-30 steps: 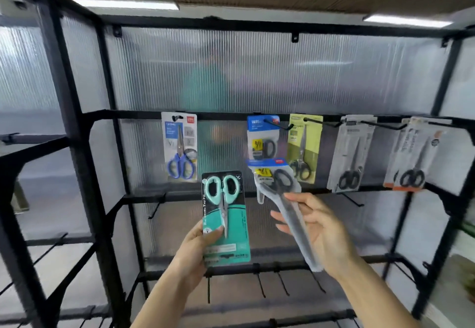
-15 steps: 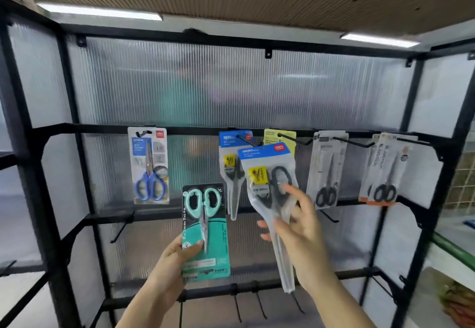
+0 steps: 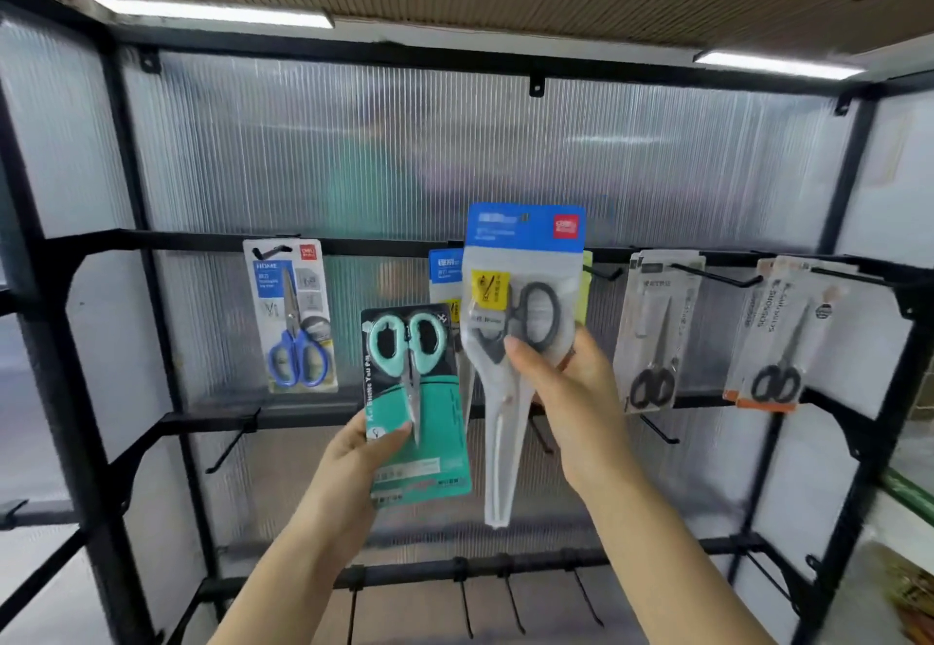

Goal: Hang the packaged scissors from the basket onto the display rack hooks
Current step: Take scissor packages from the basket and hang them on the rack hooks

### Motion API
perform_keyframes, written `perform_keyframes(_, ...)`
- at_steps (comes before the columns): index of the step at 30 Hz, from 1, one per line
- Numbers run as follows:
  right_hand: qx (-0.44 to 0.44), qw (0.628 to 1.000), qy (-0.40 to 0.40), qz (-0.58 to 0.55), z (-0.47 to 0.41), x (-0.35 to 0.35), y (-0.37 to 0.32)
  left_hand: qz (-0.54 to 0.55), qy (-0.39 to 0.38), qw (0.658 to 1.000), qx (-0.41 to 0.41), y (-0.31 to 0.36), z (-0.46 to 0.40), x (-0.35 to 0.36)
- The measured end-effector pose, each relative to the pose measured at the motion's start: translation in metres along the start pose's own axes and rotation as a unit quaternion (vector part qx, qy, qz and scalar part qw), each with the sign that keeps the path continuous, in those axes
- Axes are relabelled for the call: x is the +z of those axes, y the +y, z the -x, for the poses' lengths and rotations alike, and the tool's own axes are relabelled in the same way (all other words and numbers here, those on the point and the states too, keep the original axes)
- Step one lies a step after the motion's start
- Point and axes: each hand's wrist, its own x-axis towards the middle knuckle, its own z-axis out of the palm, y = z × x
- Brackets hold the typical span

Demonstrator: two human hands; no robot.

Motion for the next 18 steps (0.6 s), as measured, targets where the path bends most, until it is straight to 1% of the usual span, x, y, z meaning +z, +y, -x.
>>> perform_keyframes(3,0.05,0.996,-0.014,0.071,-0.001,0.0,0.017,0.018,-0.012,0.999,0.03,0.005,-0.002,0.019)
perform_keyframes(6,0.083,0.991,-0.024,0.106,0.0,-0.003,0.026,-0.007,0.008,0.999,0.048,0.003,-0.004,0.033)
perform_keyframes(10,0.084,0.982,-0.057,0.158,-0.001,-0.008,0.027,0.004,0.046,0.998,0.049,0.0,-0.009,0.04)
perform_keyframes(13,0.091,0.975,-0.085,0.183,-0.003,-0.012,0.025,0.008,0.045,0.998,0.05,-0.001,-0.012,0.041)
perform_keyframes(15,0.084,0.974,-0.078,0.193,-0.008,-0.016,0.021,0.009,0.041,0.998,0.05,-0.003,-0.014,0.04)
perform_keyframes(18,0.031,0.988,-0.041,0.148,-0.023,-0.017,0.006,0.012,0.044,0.998,0.049,-0.006,-0.016,0.038)
